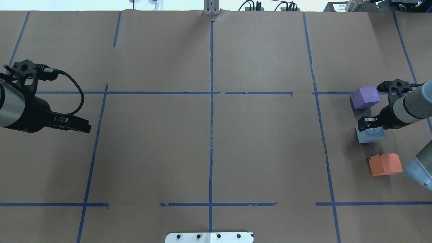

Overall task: Place blue block between orange and purple blocks
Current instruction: 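Carry the light blue cube with the right gripper between purple and orange cubes, then open the right gripper and raise it off the light blue cube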

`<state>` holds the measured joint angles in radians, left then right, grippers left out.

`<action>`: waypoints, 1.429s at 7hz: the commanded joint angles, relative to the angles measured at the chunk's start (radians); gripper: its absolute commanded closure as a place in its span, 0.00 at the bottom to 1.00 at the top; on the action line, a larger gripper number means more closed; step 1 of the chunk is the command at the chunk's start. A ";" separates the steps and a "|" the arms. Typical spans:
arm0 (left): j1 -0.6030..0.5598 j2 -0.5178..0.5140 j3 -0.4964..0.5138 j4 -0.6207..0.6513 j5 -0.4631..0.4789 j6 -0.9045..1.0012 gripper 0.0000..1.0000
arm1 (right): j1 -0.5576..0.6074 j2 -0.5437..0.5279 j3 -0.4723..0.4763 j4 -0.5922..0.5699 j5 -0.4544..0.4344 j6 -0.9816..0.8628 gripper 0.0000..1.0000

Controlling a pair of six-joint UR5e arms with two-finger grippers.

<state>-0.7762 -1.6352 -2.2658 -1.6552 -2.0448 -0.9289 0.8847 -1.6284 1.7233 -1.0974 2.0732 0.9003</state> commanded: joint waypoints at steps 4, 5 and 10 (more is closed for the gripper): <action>0.000 0.000 -0.024 0.027 0.000 -0.011 0.00 | 0.008 -0.013 0.002 0.001 -0.005 0.002 0.00; 0.000 0.000 -0.026 0.028 0.000 -0.011 0.00 | 0.011 -0.016 0.002 0.001 -0.005 0.000 0.00; -0.024 0.014 0.005 0.064 0.009 0.066 0.00 | 0.349 -0.068 0.105 -0.022 0.228 -0.209 0.00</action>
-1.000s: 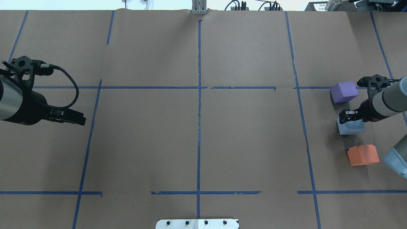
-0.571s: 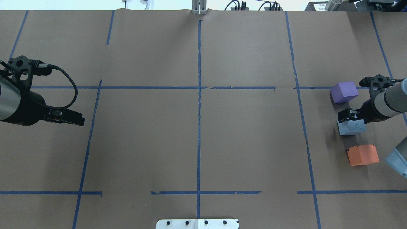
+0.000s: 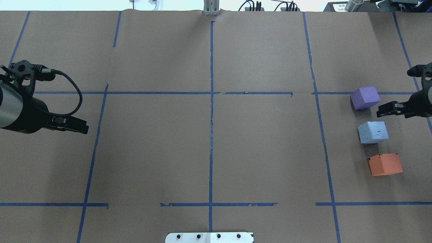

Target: Place blue block between orange and purple blocks

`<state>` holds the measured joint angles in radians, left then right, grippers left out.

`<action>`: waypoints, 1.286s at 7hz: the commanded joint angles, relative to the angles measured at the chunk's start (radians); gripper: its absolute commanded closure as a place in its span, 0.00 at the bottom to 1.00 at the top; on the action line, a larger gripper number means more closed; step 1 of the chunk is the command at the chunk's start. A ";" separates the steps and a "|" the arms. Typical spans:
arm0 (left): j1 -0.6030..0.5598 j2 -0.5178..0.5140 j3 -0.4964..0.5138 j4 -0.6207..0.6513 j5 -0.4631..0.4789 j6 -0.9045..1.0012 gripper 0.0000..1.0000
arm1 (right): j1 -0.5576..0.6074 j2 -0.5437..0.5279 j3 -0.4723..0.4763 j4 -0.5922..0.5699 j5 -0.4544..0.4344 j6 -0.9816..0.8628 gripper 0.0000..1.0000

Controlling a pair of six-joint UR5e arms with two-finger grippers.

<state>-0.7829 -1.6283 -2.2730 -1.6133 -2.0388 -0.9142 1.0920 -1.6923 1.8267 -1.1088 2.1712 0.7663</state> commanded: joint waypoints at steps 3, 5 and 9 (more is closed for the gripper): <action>-0.241 0.088 0.071 0.046 -0.058 0.477 0.00 | 0.337 -0.007 -0.105 -0.088 0.200 -0.428 0.00; -0.480 0.138 0.235 0.046 -0.254 0.851 0.00 | 0.420 -0.013 -0.150 -0.107 0.233 -0.595 0.00; -0.782 0.186 0.505 0.049 -0.397 1.152 0.00 | 0.419 -0.015 -0.152 -0.144 0.249 -0.641 0.00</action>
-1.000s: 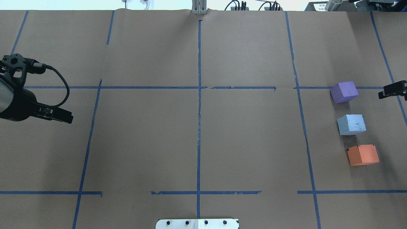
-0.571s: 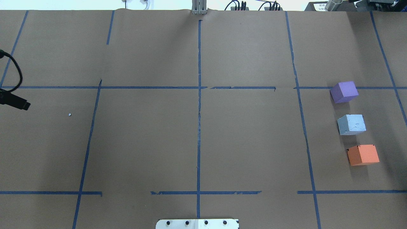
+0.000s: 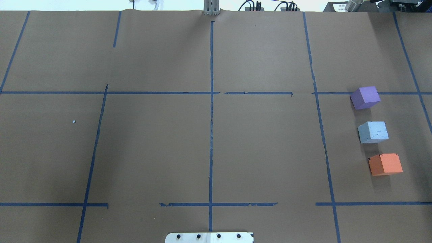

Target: Place blue block between orange and purple blocks

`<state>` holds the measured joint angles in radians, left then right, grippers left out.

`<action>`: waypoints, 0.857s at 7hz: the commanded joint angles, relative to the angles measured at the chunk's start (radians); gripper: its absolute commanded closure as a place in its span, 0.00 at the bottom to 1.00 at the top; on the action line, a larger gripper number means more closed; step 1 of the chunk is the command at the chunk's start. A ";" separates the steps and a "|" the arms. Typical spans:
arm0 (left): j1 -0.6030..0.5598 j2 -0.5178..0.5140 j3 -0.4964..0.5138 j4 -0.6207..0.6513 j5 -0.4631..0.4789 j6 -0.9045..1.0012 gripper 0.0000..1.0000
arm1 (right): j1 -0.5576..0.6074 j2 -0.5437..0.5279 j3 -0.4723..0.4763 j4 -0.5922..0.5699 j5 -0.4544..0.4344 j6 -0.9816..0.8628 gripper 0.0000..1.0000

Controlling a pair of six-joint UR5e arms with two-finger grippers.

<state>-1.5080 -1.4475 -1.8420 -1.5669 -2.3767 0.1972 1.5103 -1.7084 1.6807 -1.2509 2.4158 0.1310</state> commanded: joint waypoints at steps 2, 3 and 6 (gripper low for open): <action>-0.060 0.024 0.057 0.001 -0.052 -0.019 0.00 | -0.005 0.000 -0.013 -0.001 0.005 -0.007 0.00; -0.061 0.033 0.066 -0.010 -0.044 -0.016 0.00 | -0.027 0.000 -0.022 -0.002 0.000 -0.051 0.00; -0.061 0.044 0.064 -0.039 -0.053 -0.022 0.00 | -0.024 0.000 -0.022 -0.004 0.020 -0.094 0.00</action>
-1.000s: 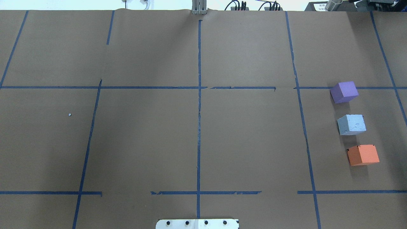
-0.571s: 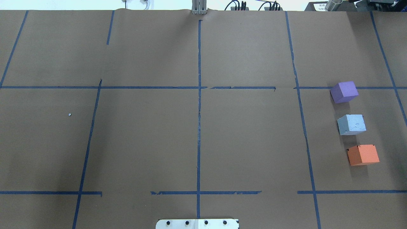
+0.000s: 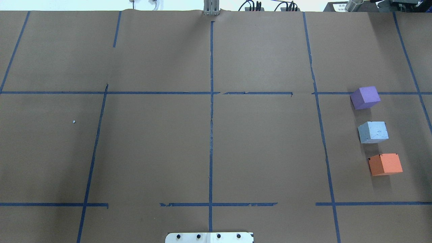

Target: Place blue block between orange and purple blocks

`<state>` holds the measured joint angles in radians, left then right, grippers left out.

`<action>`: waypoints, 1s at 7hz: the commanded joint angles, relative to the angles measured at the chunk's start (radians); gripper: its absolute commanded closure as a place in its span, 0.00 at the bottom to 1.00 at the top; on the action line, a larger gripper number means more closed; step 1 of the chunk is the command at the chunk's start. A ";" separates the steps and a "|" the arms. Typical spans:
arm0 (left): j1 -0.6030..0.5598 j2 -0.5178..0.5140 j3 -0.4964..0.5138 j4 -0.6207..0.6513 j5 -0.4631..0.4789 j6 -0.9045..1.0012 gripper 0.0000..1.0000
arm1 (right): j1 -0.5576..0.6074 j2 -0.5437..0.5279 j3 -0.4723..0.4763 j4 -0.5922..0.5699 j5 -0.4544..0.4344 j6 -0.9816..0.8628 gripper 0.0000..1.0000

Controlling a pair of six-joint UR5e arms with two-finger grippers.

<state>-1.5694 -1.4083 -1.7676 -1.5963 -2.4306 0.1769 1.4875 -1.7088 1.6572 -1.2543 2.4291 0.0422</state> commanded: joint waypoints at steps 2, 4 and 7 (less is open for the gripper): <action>0.000 0.005 0.000 0.004 0.008 -0.002 0.00 | 0.000 0.006 0.001 -0.001 0.007 -0.007 0.00; 0.002 0.005 0.036 0.006 0.010 -0.004 0.00 | -0.007 0.005 0.010 -0.029 0.008 -0.007 0.00; 0.003 0.003 0.050 0.006 0.060 -0.002 0.00 | 0.019 0.009 0.145 -0.380 -0.011 -0.184 0.00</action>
<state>-1.5667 -1.4045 -1.7163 -1.5908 -2.4049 0.1737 1.4890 -1.7002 1.7504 -1.4919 2.4314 -0.0559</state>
